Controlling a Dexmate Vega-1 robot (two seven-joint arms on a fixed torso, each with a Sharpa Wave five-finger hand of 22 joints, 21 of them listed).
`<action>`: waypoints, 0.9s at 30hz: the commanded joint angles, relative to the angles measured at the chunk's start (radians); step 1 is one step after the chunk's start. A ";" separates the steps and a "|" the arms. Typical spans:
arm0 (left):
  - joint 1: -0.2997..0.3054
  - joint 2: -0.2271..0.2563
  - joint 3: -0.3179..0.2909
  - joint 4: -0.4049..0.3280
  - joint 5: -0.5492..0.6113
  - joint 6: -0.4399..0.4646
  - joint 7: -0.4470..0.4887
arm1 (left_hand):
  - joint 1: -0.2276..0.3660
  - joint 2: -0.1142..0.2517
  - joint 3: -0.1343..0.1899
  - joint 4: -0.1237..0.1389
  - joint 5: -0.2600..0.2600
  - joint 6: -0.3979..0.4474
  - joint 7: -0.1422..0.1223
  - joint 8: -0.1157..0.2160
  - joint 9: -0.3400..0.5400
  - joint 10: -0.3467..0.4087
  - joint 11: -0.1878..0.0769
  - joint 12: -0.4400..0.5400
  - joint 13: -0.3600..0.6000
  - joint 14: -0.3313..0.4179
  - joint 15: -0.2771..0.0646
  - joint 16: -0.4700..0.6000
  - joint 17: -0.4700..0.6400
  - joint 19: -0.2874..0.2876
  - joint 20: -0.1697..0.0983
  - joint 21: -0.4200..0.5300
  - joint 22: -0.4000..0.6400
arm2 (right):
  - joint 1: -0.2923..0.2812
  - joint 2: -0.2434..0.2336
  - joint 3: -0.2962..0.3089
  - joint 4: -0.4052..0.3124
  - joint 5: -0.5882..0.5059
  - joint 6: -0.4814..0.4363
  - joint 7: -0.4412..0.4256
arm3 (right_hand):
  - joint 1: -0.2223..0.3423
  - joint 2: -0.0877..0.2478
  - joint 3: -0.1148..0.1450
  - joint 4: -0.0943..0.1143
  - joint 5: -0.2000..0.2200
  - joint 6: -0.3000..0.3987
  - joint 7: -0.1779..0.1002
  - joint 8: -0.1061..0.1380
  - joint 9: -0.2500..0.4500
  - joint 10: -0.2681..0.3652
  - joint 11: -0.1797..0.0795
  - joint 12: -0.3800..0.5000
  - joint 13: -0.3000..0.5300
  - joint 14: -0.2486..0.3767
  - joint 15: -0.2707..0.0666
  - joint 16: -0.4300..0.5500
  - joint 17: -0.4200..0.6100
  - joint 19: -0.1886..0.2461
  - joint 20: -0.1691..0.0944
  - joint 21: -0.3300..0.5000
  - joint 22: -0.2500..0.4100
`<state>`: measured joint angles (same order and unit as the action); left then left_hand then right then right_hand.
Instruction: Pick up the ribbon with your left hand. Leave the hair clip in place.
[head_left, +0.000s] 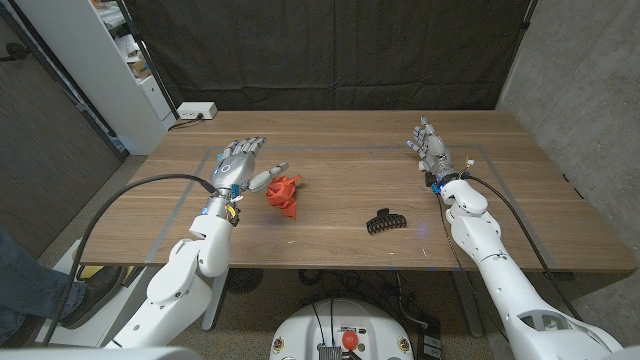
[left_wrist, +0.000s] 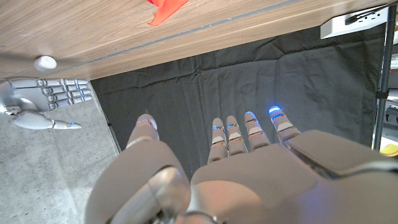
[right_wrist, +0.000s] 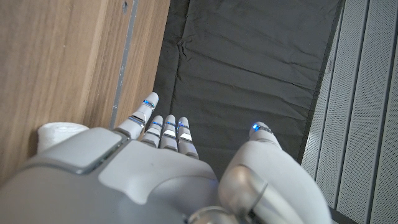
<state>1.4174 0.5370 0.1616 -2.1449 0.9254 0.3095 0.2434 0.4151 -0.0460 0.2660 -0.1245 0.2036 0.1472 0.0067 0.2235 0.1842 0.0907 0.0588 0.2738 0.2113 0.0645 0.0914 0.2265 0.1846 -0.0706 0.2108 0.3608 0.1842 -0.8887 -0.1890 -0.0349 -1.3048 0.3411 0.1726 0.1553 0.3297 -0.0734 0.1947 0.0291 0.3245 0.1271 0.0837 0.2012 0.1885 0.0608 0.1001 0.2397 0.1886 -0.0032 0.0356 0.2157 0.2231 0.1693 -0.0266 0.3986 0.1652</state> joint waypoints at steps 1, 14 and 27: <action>-0.002 0.014 0.041 -0.007 0.090 0.084 -0.001 | 0.007 -0.016 -0.003 -0.006 0.007 0.026 -0.001 0.008 0.005 0.022 -0.008 0.011 0.007 0.030 0.004 0.012 0.007 0.044 0.005 0.016 0.008 | -0.003 0.004 0.002 0.005 0.004 0.005 0.001 | 0.000 0.010 -0.001 -0.006 0.005 0.009 0.004 0.005 0.001 0.007 0.001 -0.002 0.001 0.006 0.000 0.009 0.000 0.010 -0.001 -0.001 0.002; -0.031 0.024 0.081 -0.003 0.113 0.126 -0.050 | 0.024 -0.023 -0.003 -0.016 0.011 0.071 -0.012 0.013 0.008 0.057 -0.021 0.026 0.019 0.085 0.012 0.023 0.010 0.167 0.005 0.050 0.013 | -0.007 0.004 0.006 -0.002 0.009 0.006 0.003 | 0.000 0.010 -0.002 -0.008 0.005 0.017 0.003 0.006 0.001 0.012 -0.001 -0.004 0.002 0.010 0.002 0.009 0.000 0.015 0.000 -0.006 0.002; -0.057 0.028 0.125 0.023 0.143 0.169 -0.085 | 0.043 -0.024 0.002 -0.023 0.016 0.063 -0.016 0.005 0.008 0.041 -0.029 0.019 0.024 0.079 0.014 0.017 0.011 0.206 0.007 0.056 0.011 | -0.014 0.000 0.010 -0.016 0.010 0.002 -0.002 | 0.000 0.010 -0.003 -0.009 0.006 0.019 0.003 0.006 0.001 0.015 0.000 -0.007 0.002 0.012 0.001 0.009 -0.001 0.016 0.002 -0.012 0.002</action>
<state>1.3793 0.5607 0.2524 -2.1433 1.0461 0.4445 0.1853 0.4418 -0.0719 0.2660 -0.1407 0.2147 0.2074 -0.0073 0.2311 0.1887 0.1315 0.0319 0.2932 0.2305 0.1421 0.1054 0.2417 0.1933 0.1264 0.2179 0.4084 0.1932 -0.8967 -0.1856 -0.0282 -1.3098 0.3485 0.1776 0.1561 0.3297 -0.0734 0.1892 0.0235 0.3245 0.1360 0.0857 0.2012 0.1884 0.0700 0.0984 0.2396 0.1884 0.0002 0.0319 0.2157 0.2232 0.1797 -0.0269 0.3908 0.1652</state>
